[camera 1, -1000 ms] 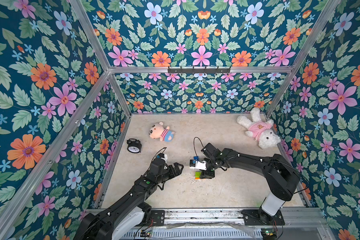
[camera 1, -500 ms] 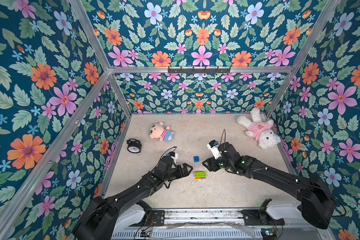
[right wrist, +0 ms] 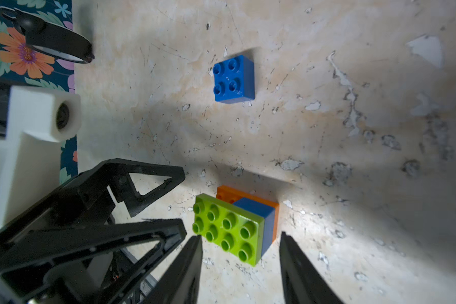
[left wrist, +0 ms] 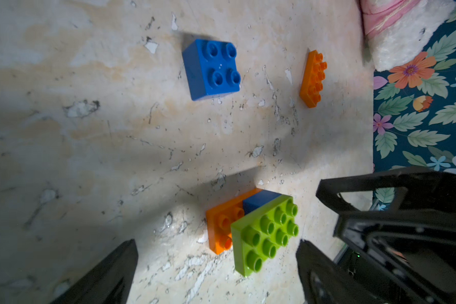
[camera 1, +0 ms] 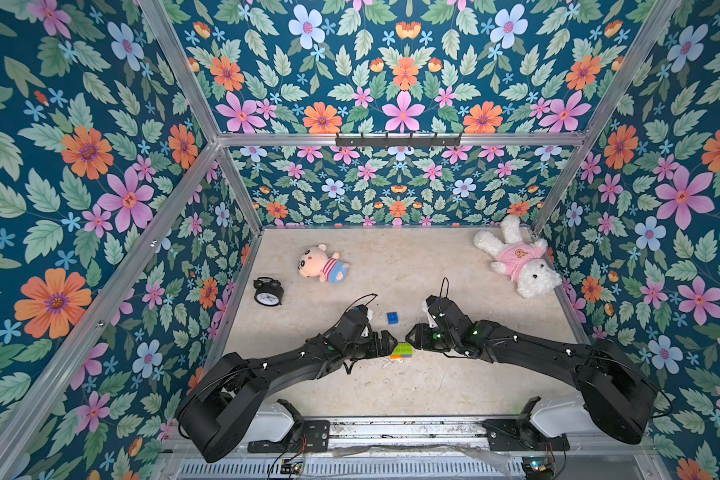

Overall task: Assemble the number 5 with lego
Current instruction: Assemble the lego brick with the lego brick.

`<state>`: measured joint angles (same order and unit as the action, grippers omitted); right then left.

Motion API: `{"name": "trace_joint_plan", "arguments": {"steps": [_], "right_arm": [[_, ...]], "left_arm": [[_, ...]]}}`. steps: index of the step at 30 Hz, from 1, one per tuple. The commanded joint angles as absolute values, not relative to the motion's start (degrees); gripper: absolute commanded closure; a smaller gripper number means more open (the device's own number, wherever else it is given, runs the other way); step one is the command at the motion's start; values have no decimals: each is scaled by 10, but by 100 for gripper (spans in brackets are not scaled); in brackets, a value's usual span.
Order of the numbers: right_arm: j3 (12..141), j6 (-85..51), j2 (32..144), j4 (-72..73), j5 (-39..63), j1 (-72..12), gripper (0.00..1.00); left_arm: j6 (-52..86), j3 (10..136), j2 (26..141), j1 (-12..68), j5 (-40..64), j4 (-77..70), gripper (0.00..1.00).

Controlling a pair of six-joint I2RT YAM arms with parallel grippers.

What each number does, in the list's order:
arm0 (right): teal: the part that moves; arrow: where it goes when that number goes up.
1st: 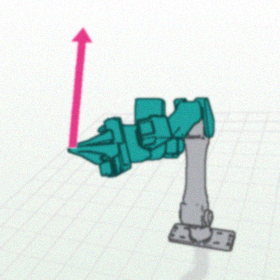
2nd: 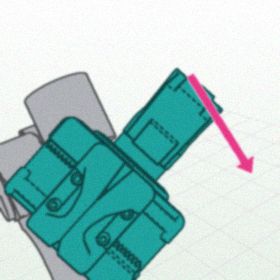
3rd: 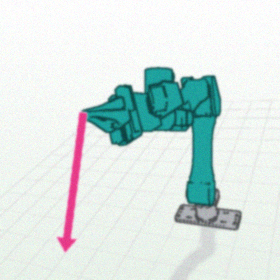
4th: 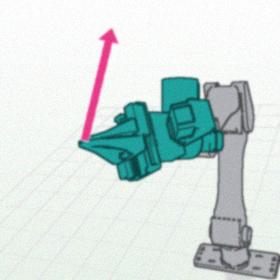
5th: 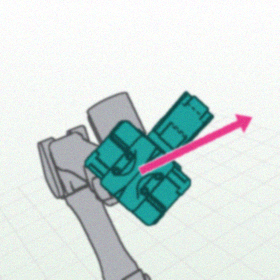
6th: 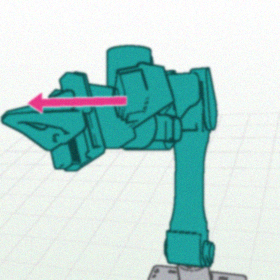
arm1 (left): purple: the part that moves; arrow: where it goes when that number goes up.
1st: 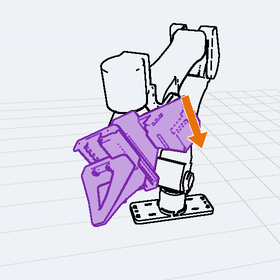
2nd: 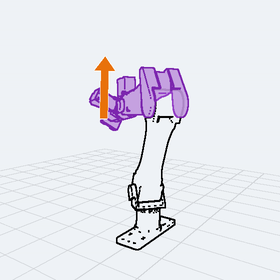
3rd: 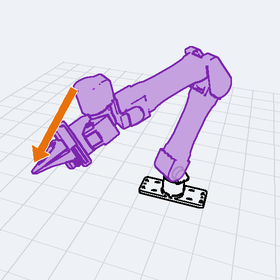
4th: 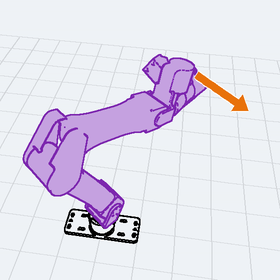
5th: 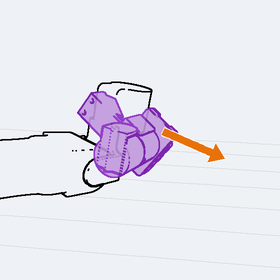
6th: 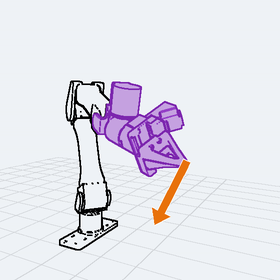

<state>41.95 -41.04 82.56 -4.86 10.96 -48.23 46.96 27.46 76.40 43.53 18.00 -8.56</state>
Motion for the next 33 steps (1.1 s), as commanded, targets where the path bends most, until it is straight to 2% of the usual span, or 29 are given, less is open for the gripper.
{"name": "trace_joint_plan", "arguments": {"steps": [1,6,8,22,24,25,27,29,33], "right_arm": [[428,-408,847,-57,120,-487,48],[424,-410,867,-65,98,-493,49],[424,-407,877,-69,90,-493,53],[427,-401,895,-94,76,-493,57],[442,-400,884,-101,75,-493,54],[453,-400,876,-104,73,-493,47],[478,-396,862,-113,66,-492,46],[515,-384,857,-140,42,-488,37],[567,-357,892,-173,-13,-469,39]], "left_arm": [[459,279,772,436,178,-94,1],[460,283,774,437,164,-82,1],[462,280,764,437,152,-79,1],[461,284,731,437,98,-34,1],[461,286,719,437,81,-23,1],[463,288,710,437,68,-15,1],[467,288,690,436,41,-5,1],[473,289,668,436,6,8,1],[496,287,619,429,-61,53,1]]}}
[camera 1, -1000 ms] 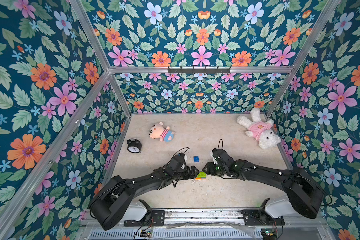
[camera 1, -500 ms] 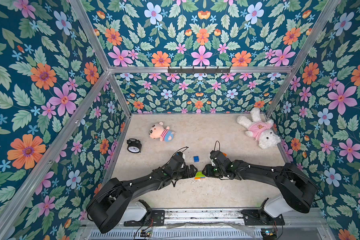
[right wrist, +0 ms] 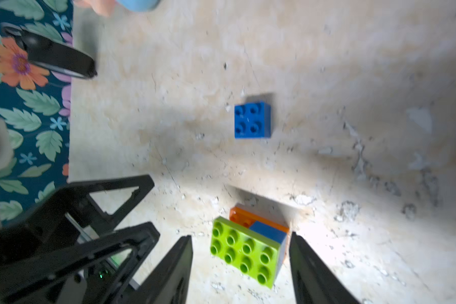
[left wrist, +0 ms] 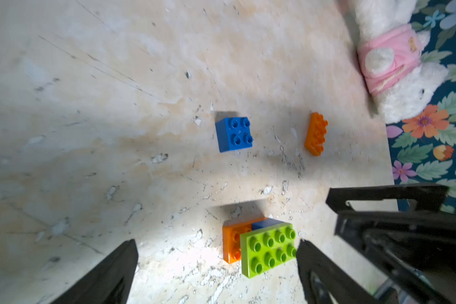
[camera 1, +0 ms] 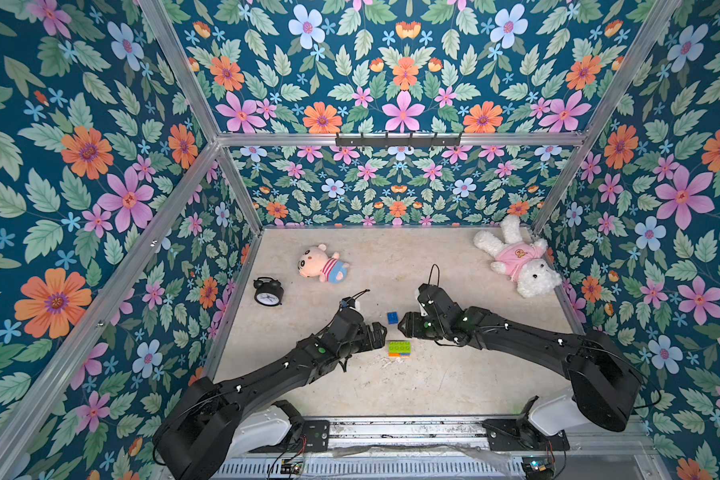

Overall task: Assemble the number 5 with lego
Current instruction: Assemble the lego brick with the lego brick, then pick up the lego brick from the center of the board.

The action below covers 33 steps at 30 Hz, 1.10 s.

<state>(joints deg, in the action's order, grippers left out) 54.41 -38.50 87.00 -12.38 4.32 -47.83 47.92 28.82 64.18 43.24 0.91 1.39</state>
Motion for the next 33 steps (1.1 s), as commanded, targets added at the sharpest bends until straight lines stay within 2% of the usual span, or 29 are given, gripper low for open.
{"name": "trace_joint_plan", "arguments": {"steps": [1,11,33], "right_arm": [[591,-351,916,-189,-26,-468,40],[821,-290,1160,-337,-109,-492,38],[935,-216,1220,-353,-76,-512,39]], "left_arm": [[503,282,602,427,-74,60,1],[546,240,487,420,-161,134,1],[547,222,475,417,-155,141,1]]}}
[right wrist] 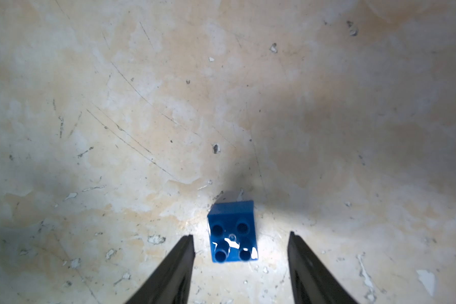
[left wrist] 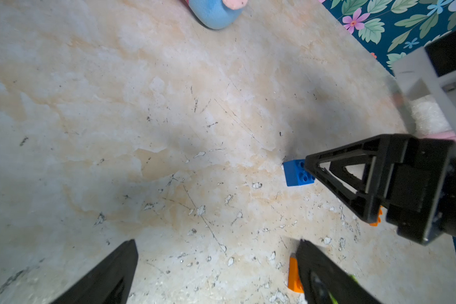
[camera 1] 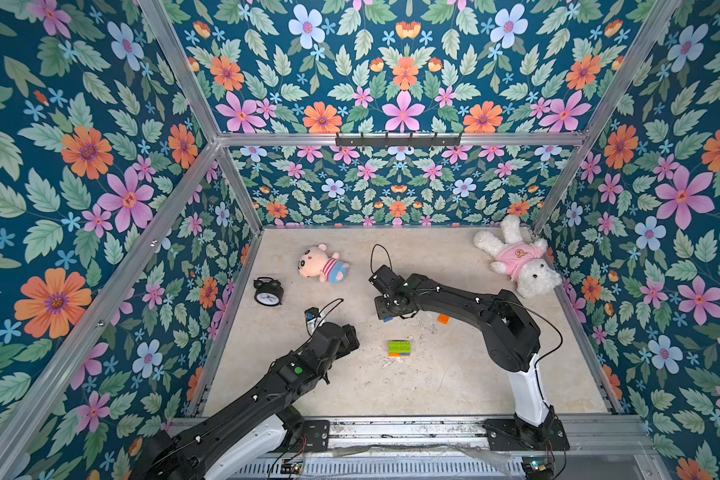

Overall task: Assemble the number 5 with lego
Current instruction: Pick up the lego brick from the center of the board, then assemble the lego brick with the lego brick.

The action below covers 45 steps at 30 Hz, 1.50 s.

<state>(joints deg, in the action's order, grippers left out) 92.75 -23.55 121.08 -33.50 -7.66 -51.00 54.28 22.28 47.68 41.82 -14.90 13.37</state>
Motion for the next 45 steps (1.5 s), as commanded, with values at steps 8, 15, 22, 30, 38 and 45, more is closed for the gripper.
{"name": "trace_joint_plan", "arguments": {"steps": [8,15,22,30,38,45], "right_arm": [[967,-187,1253,-383,-83,-512,45],[964,-169,1260,-388,-85,-512,51],[957,-154,1255,-385,-78,-512,64],[932,-124,1199,-375,-67,-512,71],[767,39,1014,-294,30,-507,72],[670,122,945,-280,100,-511,74]], "left_arm": [[548,216,472,417,-148,138,1],[547,215,473,417,-143,140,1],[544,216,474,417,-137,137,1],[532,214,484,416,-101,114,1],[537,178,529,379,120,-62,4],[590,158,567,316,237,-191,7]]}}
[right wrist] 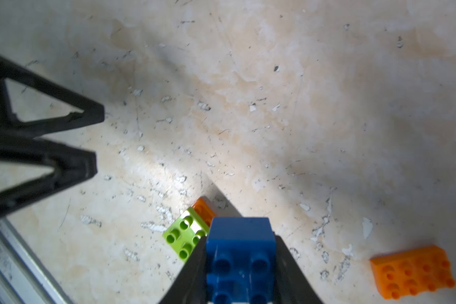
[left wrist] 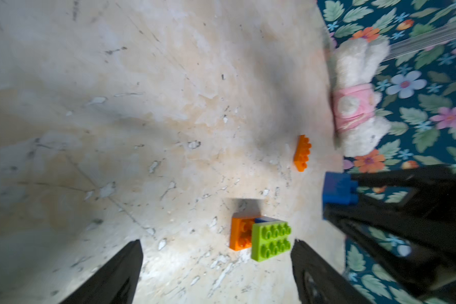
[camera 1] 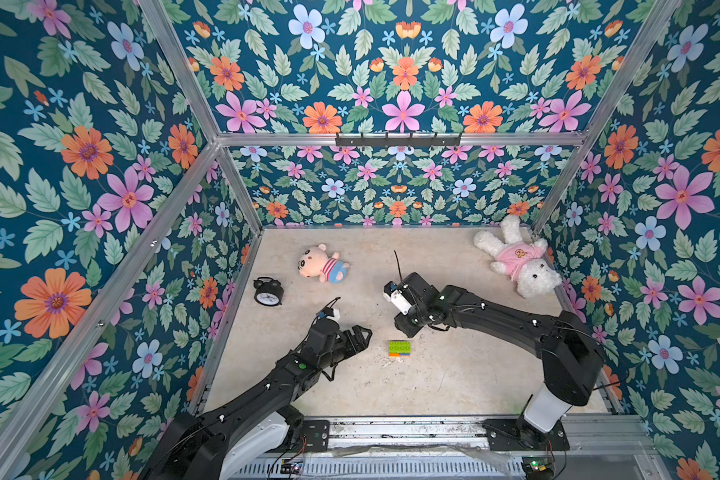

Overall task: Assemble the number 5 with lego
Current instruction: Assemble the lego brick with the lego brick.

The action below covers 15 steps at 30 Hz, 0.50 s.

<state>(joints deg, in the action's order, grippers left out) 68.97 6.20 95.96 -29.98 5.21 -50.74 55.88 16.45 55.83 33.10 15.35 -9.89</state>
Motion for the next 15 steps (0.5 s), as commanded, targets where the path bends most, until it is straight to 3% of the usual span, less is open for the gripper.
{"name": "trace_joint_plan", "arguments": {"steps": [1,15], "right_arm": [[662,136,931,-277,109,-512,74],[665,291,977,-283,136,-520,74]], "left_arm": [[597,156,575,308,250,-206,8],[606,161,658,305,260,-241,19]]}}
